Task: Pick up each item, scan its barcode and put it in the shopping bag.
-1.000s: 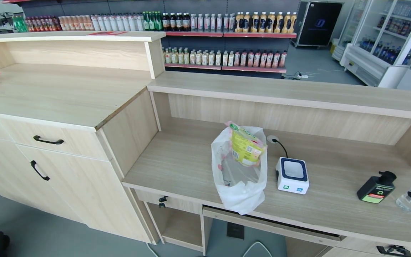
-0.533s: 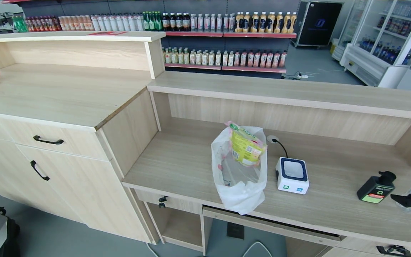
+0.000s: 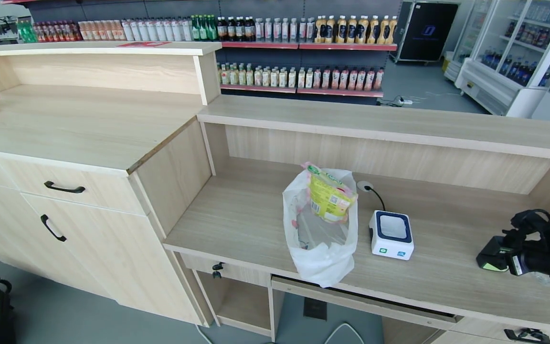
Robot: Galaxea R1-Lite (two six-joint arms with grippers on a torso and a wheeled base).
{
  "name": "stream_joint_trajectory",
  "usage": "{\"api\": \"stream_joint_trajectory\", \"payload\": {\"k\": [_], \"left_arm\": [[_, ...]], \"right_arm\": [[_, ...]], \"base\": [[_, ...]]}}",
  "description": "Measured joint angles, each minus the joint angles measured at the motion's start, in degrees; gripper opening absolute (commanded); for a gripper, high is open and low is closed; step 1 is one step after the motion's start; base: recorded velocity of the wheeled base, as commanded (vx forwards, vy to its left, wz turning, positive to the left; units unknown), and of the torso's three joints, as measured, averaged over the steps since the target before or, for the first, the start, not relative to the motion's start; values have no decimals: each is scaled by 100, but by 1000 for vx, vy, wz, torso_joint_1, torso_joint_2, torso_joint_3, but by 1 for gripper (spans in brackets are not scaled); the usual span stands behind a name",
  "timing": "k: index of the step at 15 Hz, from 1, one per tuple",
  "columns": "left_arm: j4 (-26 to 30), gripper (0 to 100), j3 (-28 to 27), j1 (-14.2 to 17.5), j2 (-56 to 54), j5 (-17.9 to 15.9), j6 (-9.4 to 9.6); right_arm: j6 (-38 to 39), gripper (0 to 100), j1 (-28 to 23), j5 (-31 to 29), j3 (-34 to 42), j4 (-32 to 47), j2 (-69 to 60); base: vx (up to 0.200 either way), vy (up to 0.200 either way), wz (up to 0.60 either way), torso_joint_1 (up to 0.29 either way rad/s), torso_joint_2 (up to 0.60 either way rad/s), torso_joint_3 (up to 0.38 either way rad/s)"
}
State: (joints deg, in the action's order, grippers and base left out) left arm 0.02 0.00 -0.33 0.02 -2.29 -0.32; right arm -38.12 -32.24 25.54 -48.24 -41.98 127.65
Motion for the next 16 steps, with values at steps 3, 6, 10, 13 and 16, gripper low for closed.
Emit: {"api": "stream_joint_trajectory", "payload": {"k": [3, 6, 10, 13, 16], "left_arm": [[-2, 100, 0, 0, 0, 0, 0], [-2, 100, 0, 0, 0, 0, 0], [-2, 100, 0, -2, 0, 2, -1], [-2, 100, 0, 0, 0, 0, -1], [-2, 100, 0, -2, 0, 0, -1]], "right_arm": [[0, 100, 188, 0, -21, -20, 168], [2, 0, 323, 10, 0, -30, 245], [13, 0, 441, 98, 4, -110, 267], [33, 0, 479, 346, 23, -174, 239], [77, 0, 499, 561, 34, -180, 30]], "base": [[0, 0, 0, 0, 0, 0], [0, 0, 0, 0, 0, 0], [0, 0, 0, 0, 0, 0], [0, 0, 0, 0, 0, 0], [0, 0, 0, 0, 0, 0]]}}
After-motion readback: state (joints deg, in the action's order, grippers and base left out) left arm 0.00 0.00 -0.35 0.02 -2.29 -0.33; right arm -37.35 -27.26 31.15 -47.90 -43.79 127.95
